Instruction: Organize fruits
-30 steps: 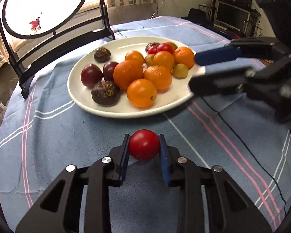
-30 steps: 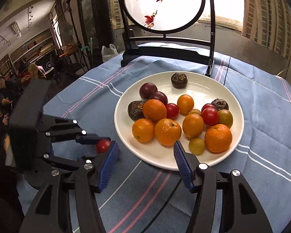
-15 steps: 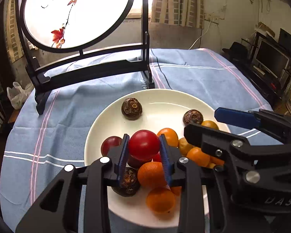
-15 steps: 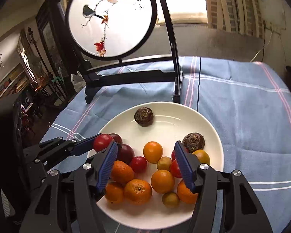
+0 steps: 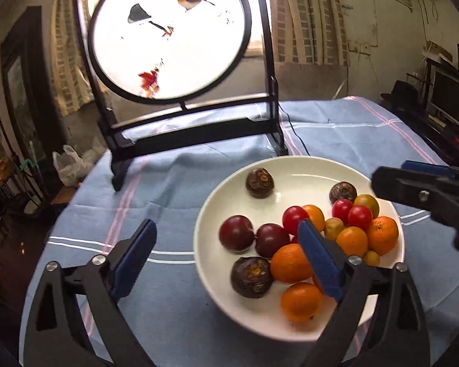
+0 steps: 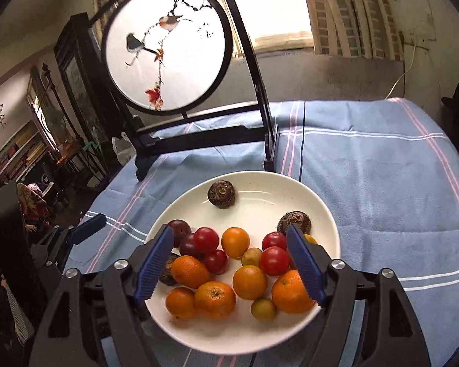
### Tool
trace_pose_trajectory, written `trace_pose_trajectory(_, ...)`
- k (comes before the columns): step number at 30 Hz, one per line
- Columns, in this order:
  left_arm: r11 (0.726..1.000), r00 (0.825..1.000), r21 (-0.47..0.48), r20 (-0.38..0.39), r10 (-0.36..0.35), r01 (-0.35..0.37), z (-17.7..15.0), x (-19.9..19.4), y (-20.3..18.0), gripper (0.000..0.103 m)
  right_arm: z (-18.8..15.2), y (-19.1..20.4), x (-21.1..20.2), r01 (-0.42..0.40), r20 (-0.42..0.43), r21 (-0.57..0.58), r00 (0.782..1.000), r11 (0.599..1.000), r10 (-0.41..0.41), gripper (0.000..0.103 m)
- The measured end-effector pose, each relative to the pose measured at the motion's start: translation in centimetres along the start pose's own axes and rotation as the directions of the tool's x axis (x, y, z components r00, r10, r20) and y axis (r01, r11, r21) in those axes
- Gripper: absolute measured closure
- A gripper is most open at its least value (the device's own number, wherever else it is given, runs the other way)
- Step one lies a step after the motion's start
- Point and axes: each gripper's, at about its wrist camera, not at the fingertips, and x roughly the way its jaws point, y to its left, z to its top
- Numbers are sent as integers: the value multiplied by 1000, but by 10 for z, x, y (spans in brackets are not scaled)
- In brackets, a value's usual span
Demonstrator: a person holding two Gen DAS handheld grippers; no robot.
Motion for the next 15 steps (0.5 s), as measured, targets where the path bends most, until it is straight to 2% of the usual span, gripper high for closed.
trace_pose_trajectory(2,999,997,0,63,44,-44,-5,-24,6,5,-13,4,-23,-16,29,-24,999,1000,16,20)
trace_pose_trajectory(5,996,991,-30,105,84,-82,-11,-51,13,5,-37,12,-48,13,65,-78,998,997,-8,17)
trace_pose_trajectory(9,996,987,-73,149,58,-47,-18,-75,14,5,-61,30,-71,107,148,-165,986,981,-83,12)
trace_pose_trajectory(15,994,986,-105,160,42,-25,-20,-77,12,5,-70,43,-75,150,216,-165,970,975,-113,10)
